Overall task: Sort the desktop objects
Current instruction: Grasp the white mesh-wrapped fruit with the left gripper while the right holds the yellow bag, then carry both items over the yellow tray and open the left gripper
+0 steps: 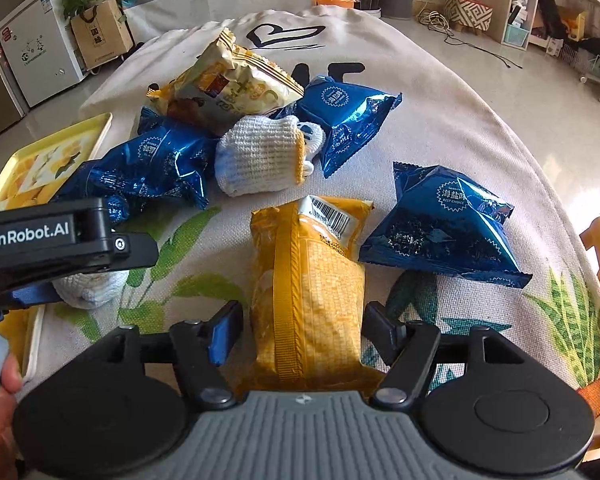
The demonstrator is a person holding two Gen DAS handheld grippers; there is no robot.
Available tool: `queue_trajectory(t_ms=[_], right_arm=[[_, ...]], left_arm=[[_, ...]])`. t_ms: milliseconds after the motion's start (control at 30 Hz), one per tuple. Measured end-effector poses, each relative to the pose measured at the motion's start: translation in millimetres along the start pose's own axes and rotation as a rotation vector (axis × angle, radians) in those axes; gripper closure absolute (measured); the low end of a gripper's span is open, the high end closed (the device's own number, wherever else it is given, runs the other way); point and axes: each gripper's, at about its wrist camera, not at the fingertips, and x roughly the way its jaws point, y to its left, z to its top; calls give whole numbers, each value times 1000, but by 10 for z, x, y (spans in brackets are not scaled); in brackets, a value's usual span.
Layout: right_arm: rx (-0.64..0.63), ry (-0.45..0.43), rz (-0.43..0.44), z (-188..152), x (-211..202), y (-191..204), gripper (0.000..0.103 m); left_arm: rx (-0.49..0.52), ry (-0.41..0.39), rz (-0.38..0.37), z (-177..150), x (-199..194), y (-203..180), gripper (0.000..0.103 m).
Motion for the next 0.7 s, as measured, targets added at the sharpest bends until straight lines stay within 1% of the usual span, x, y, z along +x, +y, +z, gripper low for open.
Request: queue_trajectory(t_ms=[33, 67, 100, 133, 167, 200, 233, 367, 467, 533, 700], right_arm=[[0, -1, -2, 2, 3, 0, 35], [0, -1, -2, 5, 4, -1, 35], [4, -3, -2, 8, 2, -6, 36], [15, -7, 1, 11, -3, -19, 39], [21, -12, 7, 16, -9, -30, 43], [24, -12, 11, 22, -10, -35, 46], [28, -11, 13, 25, -12, -37, 46], [44, -12, 40, 22, -36, -48, 48], [33, -21, 58, 16, -82, -21, 49], [35, -29, 69, 18, -128, -12, 49], [53, -35, 104, 20, -220, -22, 49]], left_arm=[[4, -10, 9, 0, -8, 1, 9], [8, -15, 18, 3, -14, 2, 12], [6, -20, 24, 12, -24, 12, 19], [-3, -22, 20, 19, -33, 32, 27], [-9, -24, 15, 24, -40, 44, 31], [-14, -23, 8, 29, -46, 57, 38], [-17, -20, 6, 31, -51, 62, 42], [-38, -4, -28, 12, -88, 60, 42], [-5, -14, -30, 4, -159, 8, 42], [-5, -21, -52, 9, -223, -4, 42], [-1, -43, -66, 13, -371, -10, 42]])
